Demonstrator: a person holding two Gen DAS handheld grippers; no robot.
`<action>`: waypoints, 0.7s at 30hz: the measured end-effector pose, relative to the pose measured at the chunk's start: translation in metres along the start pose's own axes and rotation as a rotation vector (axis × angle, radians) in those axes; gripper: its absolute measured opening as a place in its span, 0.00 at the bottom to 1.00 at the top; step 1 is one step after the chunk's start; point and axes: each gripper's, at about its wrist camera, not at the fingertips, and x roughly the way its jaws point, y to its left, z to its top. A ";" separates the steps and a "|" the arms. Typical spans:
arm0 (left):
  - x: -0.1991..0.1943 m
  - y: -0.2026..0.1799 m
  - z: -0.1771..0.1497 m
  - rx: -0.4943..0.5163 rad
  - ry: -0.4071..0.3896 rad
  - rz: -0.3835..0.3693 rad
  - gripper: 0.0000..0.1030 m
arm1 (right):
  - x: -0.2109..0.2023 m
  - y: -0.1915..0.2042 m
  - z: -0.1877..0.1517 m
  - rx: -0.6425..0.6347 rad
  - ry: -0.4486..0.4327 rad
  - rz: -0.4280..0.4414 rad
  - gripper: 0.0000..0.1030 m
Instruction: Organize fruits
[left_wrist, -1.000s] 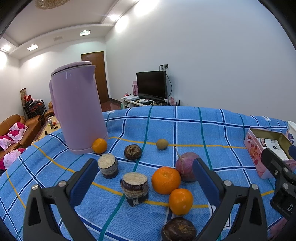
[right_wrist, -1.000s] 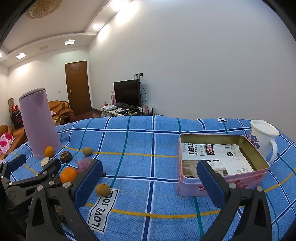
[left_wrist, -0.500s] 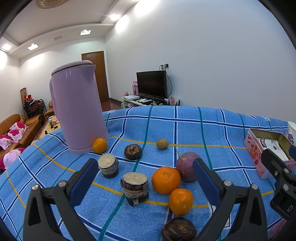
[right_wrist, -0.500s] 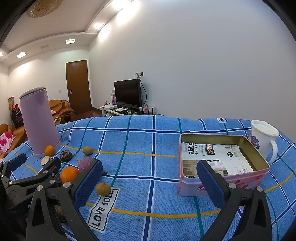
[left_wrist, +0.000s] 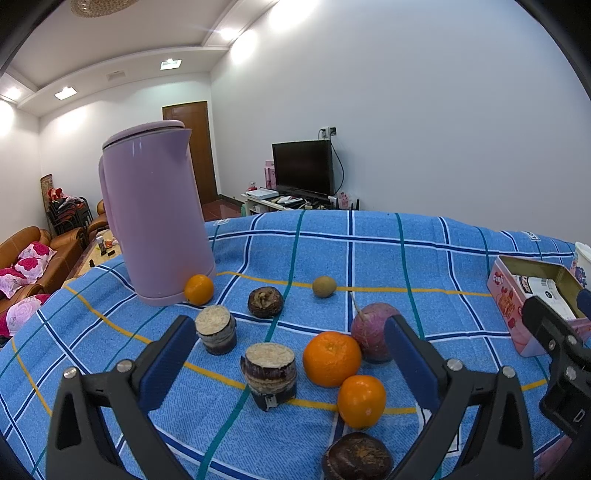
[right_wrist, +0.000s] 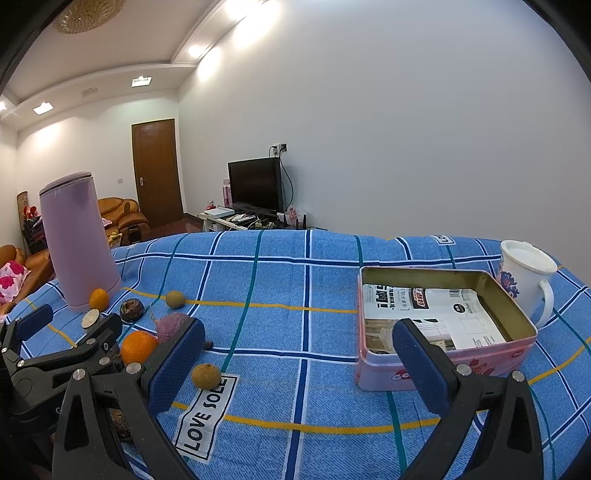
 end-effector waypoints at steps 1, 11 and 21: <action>0.000 0.000 0.000 0.000 0.000 0.000 1.00 | 0.000 0.000 0.000 0.000 0.000 -0.001 0.99; 0.000 0.000 0.000 -0.001 0.000 -0.001 1.00 | 0.000 0.000 0.000 -0.001 0.003 0.001 0.99; -0.001 0.032 -0.007 -0.039 0.074 0.033 1.00 | 0.001 0.006 0.001 -0.030 0.027 0.043 0.95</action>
